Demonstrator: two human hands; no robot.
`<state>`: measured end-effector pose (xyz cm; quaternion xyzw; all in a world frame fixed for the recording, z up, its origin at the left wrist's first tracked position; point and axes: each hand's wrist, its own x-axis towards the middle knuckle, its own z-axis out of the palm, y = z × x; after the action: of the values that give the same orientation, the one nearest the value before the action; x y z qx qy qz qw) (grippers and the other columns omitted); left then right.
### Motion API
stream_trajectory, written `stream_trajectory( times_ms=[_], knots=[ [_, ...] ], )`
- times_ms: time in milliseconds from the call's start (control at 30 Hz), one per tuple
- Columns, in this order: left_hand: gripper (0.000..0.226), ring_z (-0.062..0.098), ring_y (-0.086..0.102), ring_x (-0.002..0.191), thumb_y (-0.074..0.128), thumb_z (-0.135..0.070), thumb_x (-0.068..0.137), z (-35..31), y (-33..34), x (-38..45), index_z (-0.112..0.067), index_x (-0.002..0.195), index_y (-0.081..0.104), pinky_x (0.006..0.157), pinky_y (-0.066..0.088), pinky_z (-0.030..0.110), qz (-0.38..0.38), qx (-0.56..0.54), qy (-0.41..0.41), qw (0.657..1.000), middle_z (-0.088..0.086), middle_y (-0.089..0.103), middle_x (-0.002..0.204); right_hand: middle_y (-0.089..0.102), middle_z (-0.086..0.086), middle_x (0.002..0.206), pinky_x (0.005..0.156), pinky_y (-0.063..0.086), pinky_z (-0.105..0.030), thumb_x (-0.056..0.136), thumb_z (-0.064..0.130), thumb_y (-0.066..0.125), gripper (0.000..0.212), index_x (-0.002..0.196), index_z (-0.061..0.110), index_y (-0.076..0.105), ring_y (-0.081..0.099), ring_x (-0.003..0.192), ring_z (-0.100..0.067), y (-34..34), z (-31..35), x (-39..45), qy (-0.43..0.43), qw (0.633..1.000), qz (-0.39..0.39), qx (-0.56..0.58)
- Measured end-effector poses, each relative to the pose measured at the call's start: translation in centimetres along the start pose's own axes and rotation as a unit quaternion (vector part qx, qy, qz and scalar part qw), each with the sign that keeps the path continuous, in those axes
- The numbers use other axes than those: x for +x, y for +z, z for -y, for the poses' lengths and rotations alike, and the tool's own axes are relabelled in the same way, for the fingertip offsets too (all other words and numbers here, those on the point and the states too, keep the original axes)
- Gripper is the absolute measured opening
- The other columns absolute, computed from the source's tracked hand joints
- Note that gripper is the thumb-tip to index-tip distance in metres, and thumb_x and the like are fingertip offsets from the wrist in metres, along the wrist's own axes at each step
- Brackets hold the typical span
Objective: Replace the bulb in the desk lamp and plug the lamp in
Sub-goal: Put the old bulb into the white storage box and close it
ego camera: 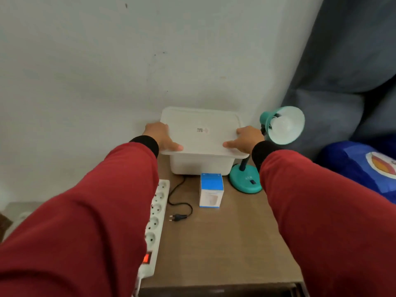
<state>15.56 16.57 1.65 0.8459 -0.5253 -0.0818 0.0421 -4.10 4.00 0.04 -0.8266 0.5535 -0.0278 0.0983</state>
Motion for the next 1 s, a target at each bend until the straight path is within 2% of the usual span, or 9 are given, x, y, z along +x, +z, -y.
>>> stream_trajectory(
  times_ms=[200, 333, 533, 733, 833, 933, 1000],
  knots=[
    [0.073, 0.028, 0.051, 0.120, 0.064, -0.055, 0.079, 0.3, 2.0, 7.2, -0.006, 0.131, 0.047, 0.095, 0.038, 0.028, 0.036, -0.010, -0.010, 0.999, 0.010, 0.055, 0.129, 0.059, -0.013, 0.127, 0.098, 0.044, -0.039, 0.081, 0.060, 0.059, 0.069, 0.125, 0.007, 0.058, 0.053, 0.119, -0.035, 2.6, -0.2, 7.5, 0.012, 1.000, 0.026, -0.009],
    [0.072, 0.028, 0.052, 0.119, 0.062, -0.056, 0.081, 0.5, 4.2, 10.0, -0.005, 0.130, 0.047, 0.095, 0.039, 0.028, 0.065, -0.009, -0.014, 0.998, 0.011, 0.055, 0.129, 0.060, -0.013, 0.123, 0.098, 0.043, -0.040, 0.082, 0.059, 0.058, 0.064, 0.120, 0.007, 0.059, 0.052, 0.117, -0.035, 5.0, -0.8, 10.2, 0.016, 0.999, 0.038, -0.010],
    [0.073, 0.028, 0.051, 0.122, 0.060, -0.056, 0.082, 1.0, 5.5, 11.4, -0.005, 0.132, 0.048, 0.097, 0.039, 0.029, 0.086, -0.032, -0.016, 0.996, 0.011, 0.054, 0.133, 0.061, -0.013, 0.119, 0.094, 0.043, -0.038, 0.083, 0.058, 0.056, 0.062, 0.115, 0.005, 0.062, 0.053, 0.115, -0.034, 5.7, -1.3, 11.9, 0.009, 0.999, 0.032, -0.010],
    [0.079, 0.029, 0.047, 0.125, 0.057, -0.060, 0.082, 1.1, 5.8, 11.1, -0.005, 0.138, 0.042, 0.104, 0.035, 0.033, 0.084, -0.029, -0.009, 0.996, 0.012, 0.051, 0.136, 0.059, -0.015, 0.123, 0.098, 0.043, -0.039, 0.084, 0.056, 0.057, 0.062, 0.119, 0.004, 0.061, 0.052, 0.118, -0.036, 5.6, -1.8, 11.5, 0.005, 0.999, 0.032, -0.006],
    [0.079, 0.029, 0.049, 0.123, 0.055, -0.062, 0.082, 1.1, 5.7, 10.9, -0.005, 0.136, 0.044, 0.101, 0.036, 0.033, 0.080, -0.026, -0.008, 0.996, 0.012, 0.053, 0.134, 0.060, -0.015, 0.121, 0.098, 0.044, -0.039, 0.084, 0.056, 0.057, 0.062, 0.117, 0.003, 0.063, 0.053, 0.117, -0.035, 5.9, -1.8, 11.4, 0.013, 0.999, 0.030, -0.003],
    [0.076, 0.030, 0.045, 0.128, 0.055, -0.058, 0.085, 0.8, 5.3, 10.7, -0.004, 0.138, 0.043, 0.106, 0.032, 0.032, 0.068, -0.052, -0.011, 0.996, 0.014, 0.049, 0.139, 0.063, -0.015, 0.118, 0.090, 0.044, -0.035, 0.086, 0.051, 0.056, 0.056, 0.113, 0.002, 0.063, 0.055, 0.114, -0.034, 6.2, -1.9, 11.7, 0.040, 0.998, 0.027, 0.030],
    [0.074, 0.030, 0.044, 0.130, 0.055, -0.054, 0.087, 0.4, 5.1, 10.9, -0.003, 0.139, 0.042, 0.108, 0.030, 0.031, 0.063, -0.052, -0.011, 0.997, 0.014, 0.048, 0.140, 0.064, -0.016, 0.117, 0.072, 0.042, -0.028, 0.088, 0.042, 0.057, 0.047, 0.111, 0.002, 0.063, 0.058, 0.111, -0.033, 6.3, -2.1, 12.0, 0.065, 0.996, 0.024, 0.051]
  ],
)
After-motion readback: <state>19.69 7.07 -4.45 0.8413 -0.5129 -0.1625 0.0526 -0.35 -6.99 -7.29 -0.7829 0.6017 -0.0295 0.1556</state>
